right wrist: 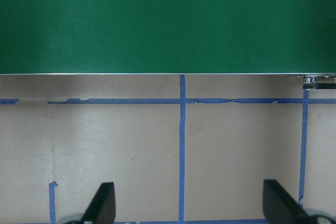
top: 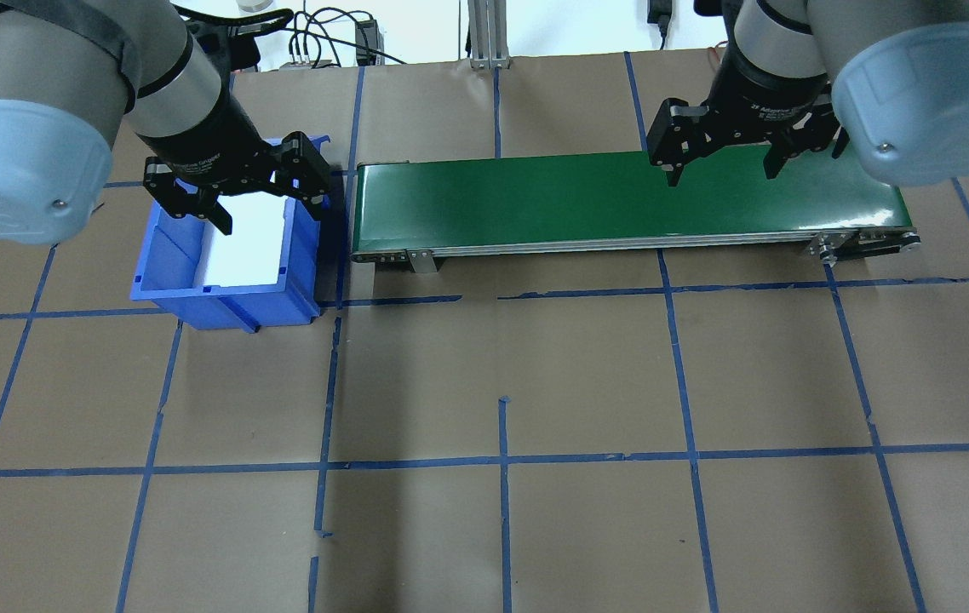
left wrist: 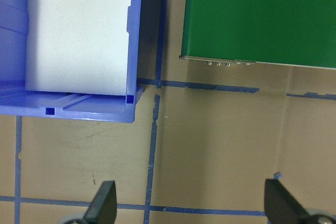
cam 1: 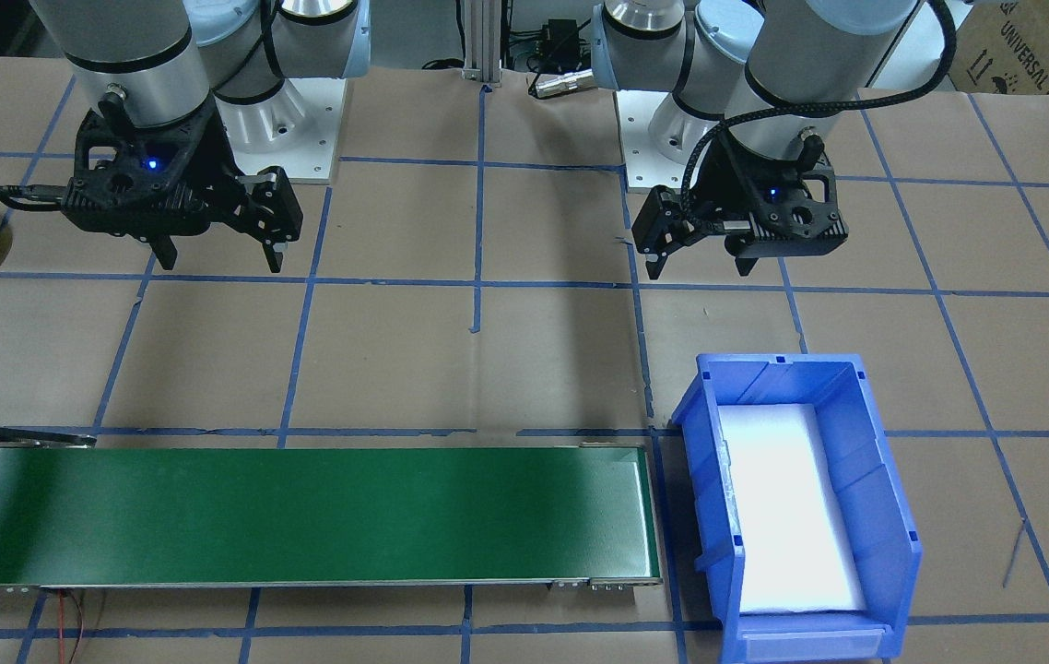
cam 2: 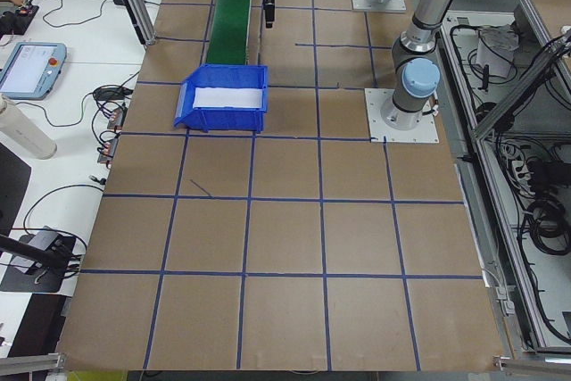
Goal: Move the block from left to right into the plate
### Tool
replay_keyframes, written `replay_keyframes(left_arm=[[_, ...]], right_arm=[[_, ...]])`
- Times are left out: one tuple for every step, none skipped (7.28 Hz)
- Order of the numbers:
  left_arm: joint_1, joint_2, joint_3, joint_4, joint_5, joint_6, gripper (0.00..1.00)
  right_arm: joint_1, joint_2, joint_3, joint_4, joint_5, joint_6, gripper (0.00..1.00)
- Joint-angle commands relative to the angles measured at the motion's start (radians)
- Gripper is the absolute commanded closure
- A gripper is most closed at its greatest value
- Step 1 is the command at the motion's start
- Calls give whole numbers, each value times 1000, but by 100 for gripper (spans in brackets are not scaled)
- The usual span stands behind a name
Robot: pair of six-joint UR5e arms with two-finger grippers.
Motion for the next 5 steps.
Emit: replay_keyframes(left_arm=[[4, 0, -1, 0, 0, 0, 0], [5, 0, 7, 0, -2, -3, 0], [5, 1, -2, 2, 0, -2, 0], [7, -3, 1, 2, -2, -5, 0], [7, -3, -4, 0, 0, -2, 0]], right_arm=[[-1, 0, 2, 2, -1, -1, 0], [-2, 0, 4, 2, -1, 1, 0], [-2, 0, 5, 2, -1, 1, 0], [-1, 0, 7, 3, -1, 1, 0], [-2, 0, 13, 3, -3, 1, 0]])
